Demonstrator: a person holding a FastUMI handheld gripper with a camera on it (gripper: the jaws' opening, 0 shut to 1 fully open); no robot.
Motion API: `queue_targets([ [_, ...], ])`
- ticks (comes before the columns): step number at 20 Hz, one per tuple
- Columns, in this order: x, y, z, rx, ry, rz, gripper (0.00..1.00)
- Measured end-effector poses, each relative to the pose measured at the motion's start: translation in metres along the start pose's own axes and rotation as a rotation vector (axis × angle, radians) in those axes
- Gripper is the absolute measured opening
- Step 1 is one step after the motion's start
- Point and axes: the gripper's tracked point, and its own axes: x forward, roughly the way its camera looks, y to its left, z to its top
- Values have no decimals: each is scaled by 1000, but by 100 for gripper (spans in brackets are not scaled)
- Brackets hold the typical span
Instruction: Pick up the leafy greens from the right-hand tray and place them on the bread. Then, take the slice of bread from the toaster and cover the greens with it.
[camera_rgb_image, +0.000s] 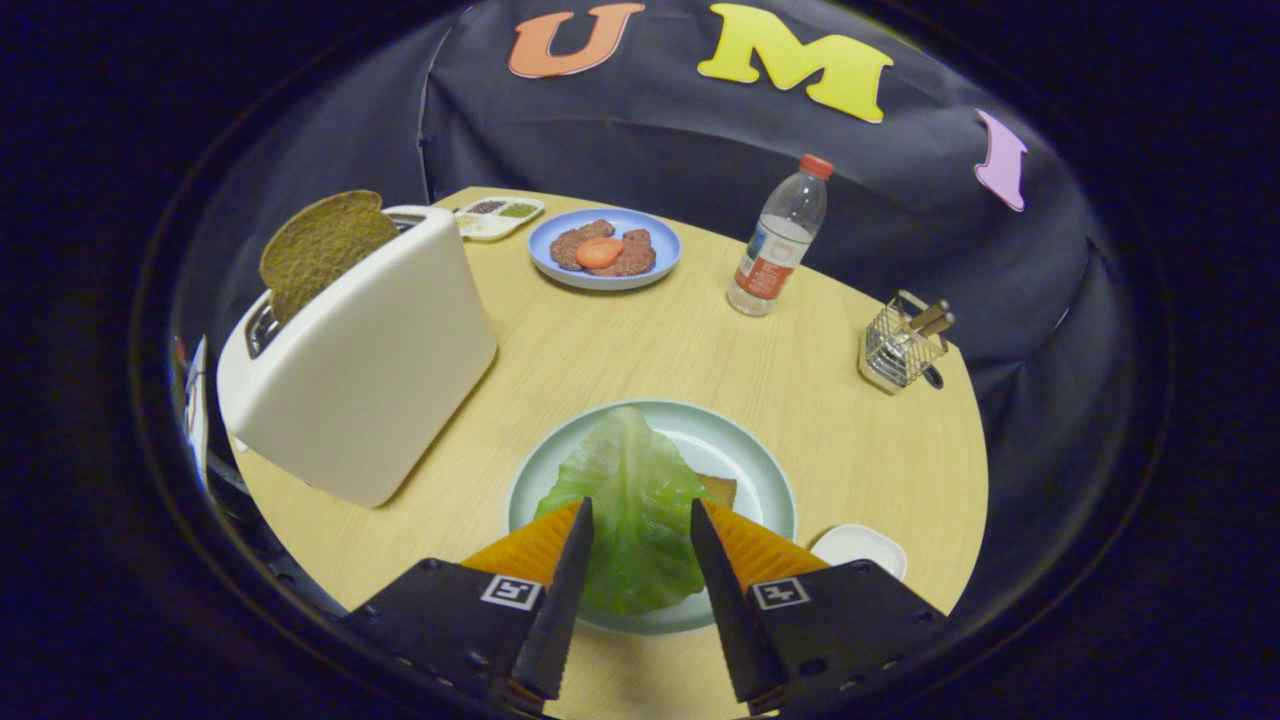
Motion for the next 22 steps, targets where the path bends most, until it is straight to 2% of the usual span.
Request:
queue_targets([
  [4, -40, 8, 21, 60, -78, -12, 90],
  [6, -55, 14, 32, 79, -114, -31, 97],
  [9, -74, 29, 49, 129, -152, -47, 96],
  [15, -93, 98, 95, 118, -236, 20, 96],
  [22, -80, 173, 130, 179, -244, 85, 96],
])
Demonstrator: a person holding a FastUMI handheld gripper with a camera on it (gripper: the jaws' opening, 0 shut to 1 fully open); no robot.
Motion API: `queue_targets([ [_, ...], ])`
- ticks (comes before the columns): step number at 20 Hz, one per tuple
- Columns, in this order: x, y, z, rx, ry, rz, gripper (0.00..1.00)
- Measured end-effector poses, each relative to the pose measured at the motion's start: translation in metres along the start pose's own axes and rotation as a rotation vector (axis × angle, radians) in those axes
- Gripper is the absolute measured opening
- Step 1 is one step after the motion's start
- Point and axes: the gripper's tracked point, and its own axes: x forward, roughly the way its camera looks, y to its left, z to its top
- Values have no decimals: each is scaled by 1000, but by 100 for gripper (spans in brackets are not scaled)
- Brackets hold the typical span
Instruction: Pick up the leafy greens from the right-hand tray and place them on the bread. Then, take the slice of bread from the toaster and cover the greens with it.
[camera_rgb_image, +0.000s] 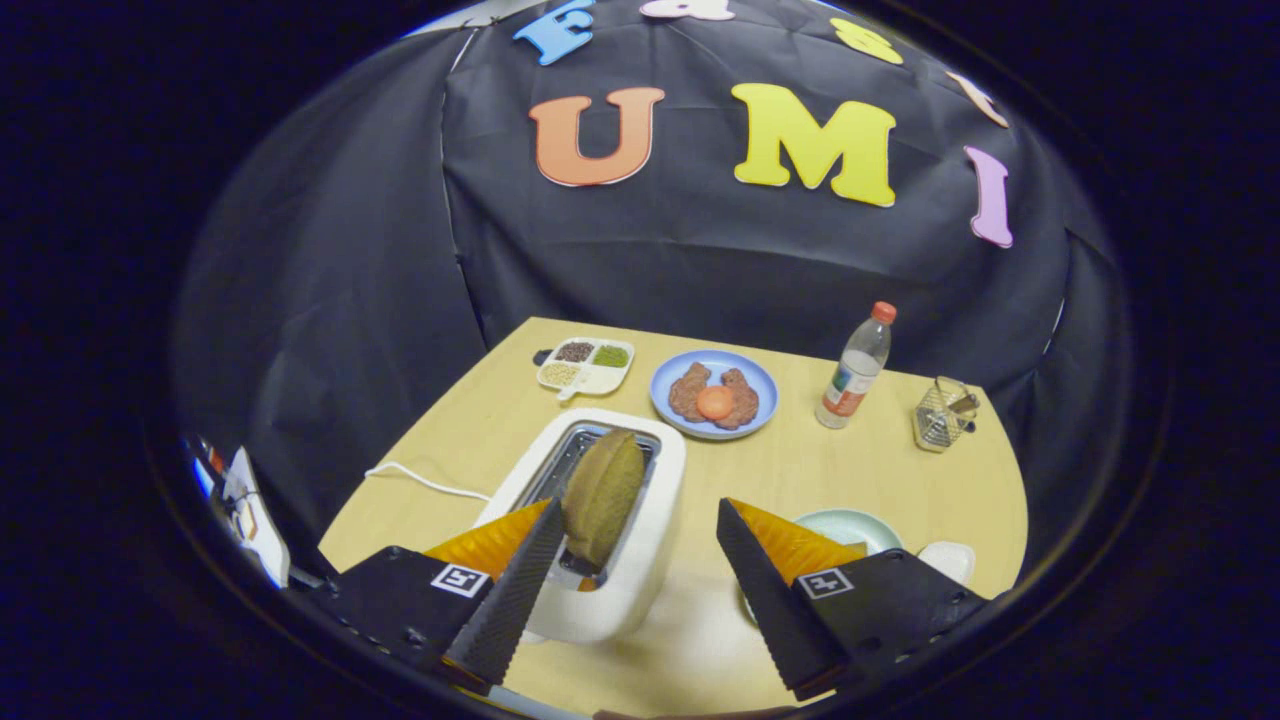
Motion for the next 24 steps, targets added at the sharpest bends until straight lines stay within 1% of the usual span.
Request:
queue_targets([
  [3, 17, 11, 2, 48, 41, -45, 96],
  [5, 29, 8, 0, 68, 73, -117, 87],
  [6, 35, 8, 1, 80, 84, -141, 78],
  [7, 41, 10, -3, 98, 102, -155, 73],
  [9, 47, 17, -7, 127, 135, -162, 63],
  [11, 55, 22, -10, 134, 157, -160, 47],
  [13, 55, 22, -9, 131, 162, -172, 40],
  [14, 55, 22, -9, 131, 168, -171, 25],
  [15, 53, 24, -9, 135, 175, -161, 18],
  [16, 52, 25, -8, 137, 177, -150, 19],
  [17, 48, 19, -6, 132, 172, -164, 19],
  [19, 44, 21, -1, 136, 151, -143, 11],
  [24, 9, 10, 25, 165, 86, -105, 11],
])
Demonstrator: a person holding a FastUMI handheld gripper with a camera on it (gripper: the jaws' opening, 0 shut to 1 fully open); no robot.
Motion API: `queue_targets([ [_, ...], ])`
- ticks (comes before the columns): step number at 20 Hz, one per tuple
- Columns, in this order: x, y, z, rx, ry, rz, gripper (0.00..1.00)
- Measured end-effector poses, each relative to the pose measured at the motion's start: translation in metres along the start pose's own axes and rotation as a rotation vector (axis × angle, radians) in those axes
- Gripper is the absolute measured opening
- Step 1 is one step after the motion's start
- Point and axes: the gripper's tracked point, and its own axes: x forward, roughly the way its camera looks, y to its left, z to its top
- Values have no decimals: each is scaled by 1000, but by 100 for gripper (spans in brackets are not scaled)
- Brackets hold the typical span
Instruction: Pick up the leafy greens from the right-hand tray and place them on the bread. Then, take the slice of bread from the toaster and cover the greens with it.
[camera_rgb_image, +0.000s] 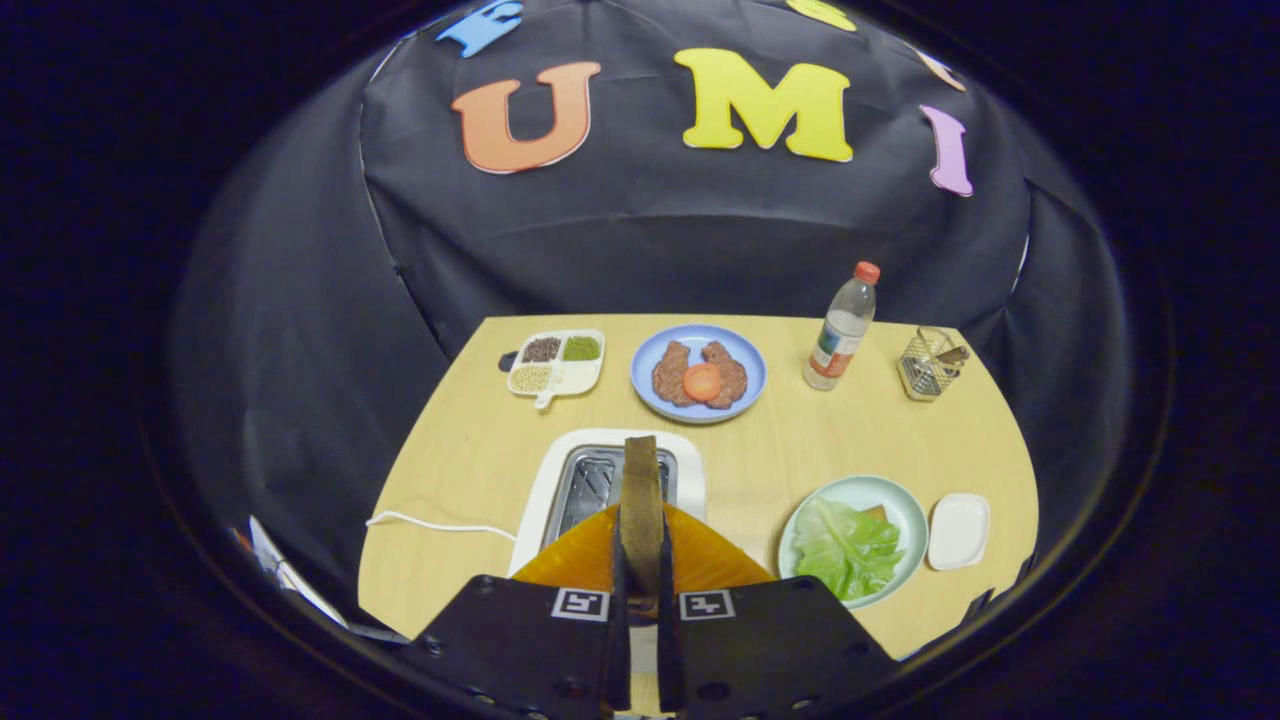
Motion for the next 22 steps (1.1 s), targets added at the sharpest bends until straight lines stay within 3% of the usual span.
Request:
queue_targets([
  [4, -28, -14, 22, 37, -38, 42, 11],
  [8, -34, -50, 28, 69, -62, 31, 11],
  [15, 18, -140, -17, 161, 40, -72, 11],
  [22, 58, -184, -52, 259, 97, -55, 11],
])
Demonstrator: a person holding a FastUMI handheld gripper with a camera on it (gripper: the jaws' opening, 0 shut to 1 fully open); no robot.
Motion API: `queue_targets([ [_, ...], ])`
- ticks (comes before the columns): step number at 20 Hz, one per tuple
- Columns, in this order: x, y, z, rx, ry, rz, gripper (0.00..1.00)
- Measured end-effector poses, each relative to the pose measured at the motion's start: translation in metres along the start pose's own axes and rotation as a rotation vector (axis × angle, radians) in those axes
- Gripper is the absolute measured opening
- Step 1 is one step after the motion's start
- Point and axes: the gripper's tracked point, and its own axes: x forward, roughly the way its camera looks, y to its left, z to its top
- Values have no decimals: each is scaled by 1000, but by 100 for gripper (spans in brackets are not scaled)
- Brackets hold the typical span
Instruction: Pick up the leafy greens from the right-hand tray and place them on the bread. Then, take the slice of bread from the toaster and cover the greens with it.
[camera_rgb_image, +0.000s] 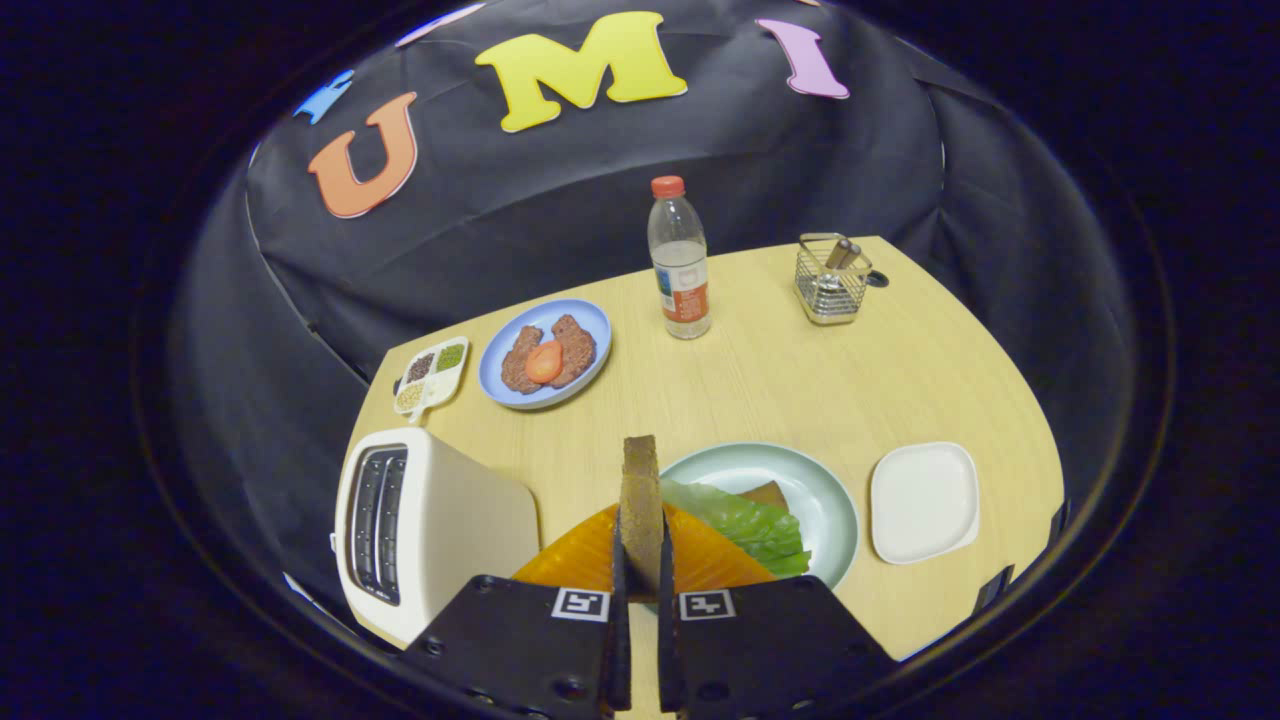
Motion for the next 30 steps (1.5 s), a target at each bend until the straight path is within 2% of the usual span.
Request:
queue_targets([
  [6, 12, -35, -15, 32, 64, 47, 11],
  [12, 21, -74, -24, 16, 120, 11, 14],
  [15, 28, -86, -30, 32, 155, -8, 23],
  [17, 30, -91, -34, 38, 161, -24, 23],
  [18, 31, -94, -36, 44, 166, -31, 32],
  [20, 34, -92, -37, 61, 174, -39, 34],
  [23, 34, -94, -38, 59, 175, -50, 42],
  [30, 5, -94, -33, 38, 171, -54, 78],
])
